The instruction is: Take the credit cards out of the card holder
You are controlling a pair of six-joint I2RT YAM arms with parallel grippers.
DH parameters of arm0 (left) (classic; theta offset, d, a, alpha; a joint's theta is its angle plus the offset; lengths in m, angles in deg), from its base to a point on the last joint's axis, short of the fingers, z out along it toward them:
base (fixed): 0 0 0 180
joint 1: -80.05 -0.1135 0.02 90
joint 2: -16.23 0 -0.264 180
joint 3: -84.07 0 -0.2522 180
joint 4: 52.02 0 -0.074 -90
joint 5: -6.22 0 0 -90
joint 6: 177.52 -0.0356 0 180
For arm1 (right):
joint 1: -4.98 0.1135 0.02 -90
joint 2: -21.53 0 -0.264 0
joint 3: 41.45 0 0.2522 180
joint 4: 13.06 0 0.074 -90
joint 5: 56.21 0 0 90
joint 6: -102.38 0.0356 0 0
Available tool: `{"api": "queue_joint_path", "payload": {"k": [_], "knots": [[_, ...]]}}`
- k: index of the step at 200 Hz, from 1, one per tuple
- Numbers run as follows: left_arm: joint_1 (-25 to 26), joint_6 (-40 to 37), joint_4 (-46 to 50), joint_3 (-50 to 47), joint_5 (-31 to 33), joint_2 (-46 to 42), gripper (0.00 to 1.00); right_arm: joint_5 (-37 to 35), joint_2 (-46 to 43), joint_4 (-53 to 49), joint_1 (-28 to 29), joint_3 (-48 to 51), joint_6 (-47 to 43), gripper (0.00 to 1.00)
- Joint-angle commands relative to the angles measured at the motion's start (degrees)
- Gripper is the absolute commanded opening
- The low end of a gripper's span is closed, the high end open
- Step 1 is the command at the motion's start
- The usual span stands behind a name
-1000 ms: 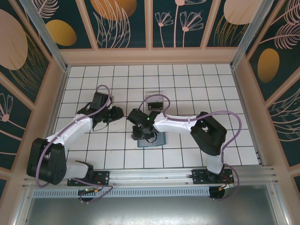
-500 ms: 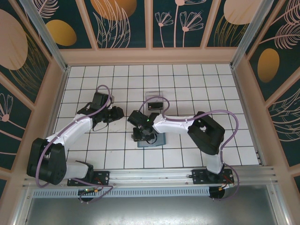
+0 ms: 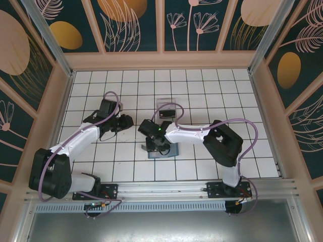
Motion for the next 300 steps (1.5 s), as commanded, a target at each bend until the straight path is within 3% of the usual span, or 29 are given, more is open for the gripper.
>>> {"api": "queue_joint_path", "payload": {"k": [1, 103, 300], "knots": [[-0.4, -0.9, 0.4, 1.3, -0.3, 0.6, 0.30, -4.0, -0.8, -5.6, -0.4, 1.1, 1.4, 0.39], [-0.4, -0.8, 0.2, 1.7, -0.4, 1.8, 0.30, -15.4, 4.3, -18.5, 1.9, -6.5, 2.4, 0.42], [-0.2, -0.8, 1.2, 3.4, -1.2, 2.4, 0.30, -24.6, 0.8, -28.9, 1.8, -7.6, 4.7, 0.53]]}}
